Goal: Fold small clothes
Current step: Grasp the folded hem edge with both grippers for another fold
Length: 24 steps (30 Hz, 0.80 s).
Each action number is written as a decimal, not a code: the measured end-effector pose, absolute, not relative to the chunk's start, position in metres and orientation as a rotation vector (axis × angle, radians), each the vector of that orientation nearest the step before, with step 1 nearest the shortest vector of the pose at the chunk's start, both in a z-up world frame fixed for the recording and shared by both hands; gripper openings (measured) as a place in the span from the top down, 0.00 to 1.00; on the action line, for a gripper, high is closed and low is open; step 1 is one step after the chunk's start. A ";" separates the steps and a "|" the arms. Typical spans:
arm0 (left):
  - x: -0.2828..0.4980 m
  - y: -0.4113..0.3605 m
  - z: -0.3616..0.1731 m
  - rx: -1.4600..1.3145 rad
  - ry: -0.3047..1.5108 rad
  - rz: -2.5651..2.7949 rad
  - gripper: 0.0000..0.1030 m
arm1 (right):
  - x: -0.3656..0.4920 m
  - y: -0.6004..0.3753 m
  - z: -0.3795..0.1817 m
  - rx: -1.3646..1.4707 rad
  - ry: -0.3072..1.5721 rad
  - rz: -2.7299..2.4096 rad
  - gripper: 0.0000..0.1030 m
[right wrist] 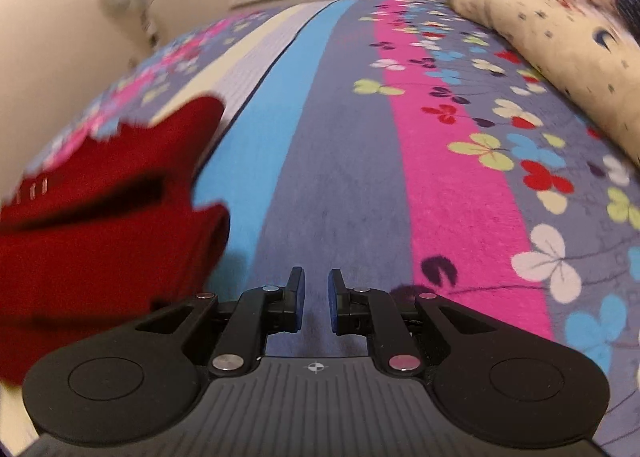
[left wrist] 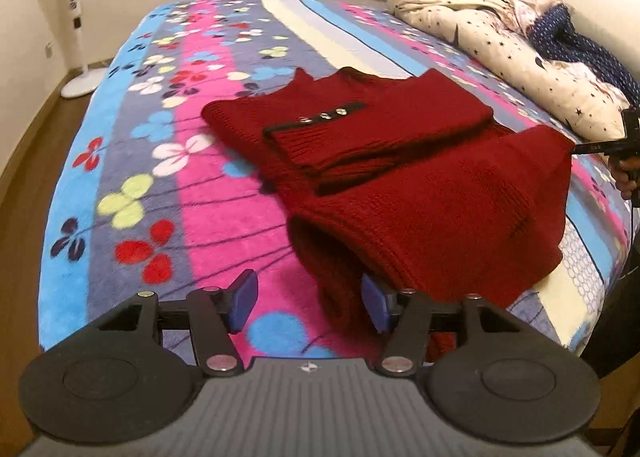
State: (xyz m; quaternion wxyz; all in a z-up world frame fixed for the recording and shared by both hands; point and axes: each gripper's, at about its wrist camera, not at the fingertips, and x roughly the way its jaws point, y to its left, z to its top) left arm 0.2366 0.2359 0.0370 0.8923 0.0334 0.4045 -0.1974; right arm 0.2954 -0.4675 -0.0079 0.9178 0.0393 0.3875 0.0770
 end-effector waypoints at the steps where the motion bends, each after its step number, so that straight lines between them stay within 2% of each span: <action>1: 0.238 0.233 0.036 0.079 0.841 -0.410 0.35 | 0.294 -0.464 -0.009 0.062 0.796 0.182 0.88; 2: 0.239 0.230 0.035 0.090 0.843 -0.410 0.31 | 0.292 -0.461 -0.009 0.044 0.792 0.201 0.88; 4: 0.242 0.223 0.033 0.124 0.843 -0.408 0.30 | 0.290 -0.453 -0.010 0.003 0.787 0.238 0.87; 8: 0.247 0.215 0.032 0.158 0.841 -0.407 0.29 | 0.290 -0.436 -0.011 -0.087 0.769 0.259 0.81; 14: 0.253 0.209 0.035 0.181 0.805 -0.387 0.28 | 0.297 -0.418 -0.005 -0.164 0.688 0.304 0.78; 17: 0.258 0.204 0.038 0.188 0.793 -0.381 0.28 | 0.303 -0.415 0.001 -0.150 0.644 0.301 0.74; 24: 0.274 0.191 0.042 0.213 0.759 -0.379 0.27 | 0.326 -0.406 0.013 -0.065 0.587 0.310 0.73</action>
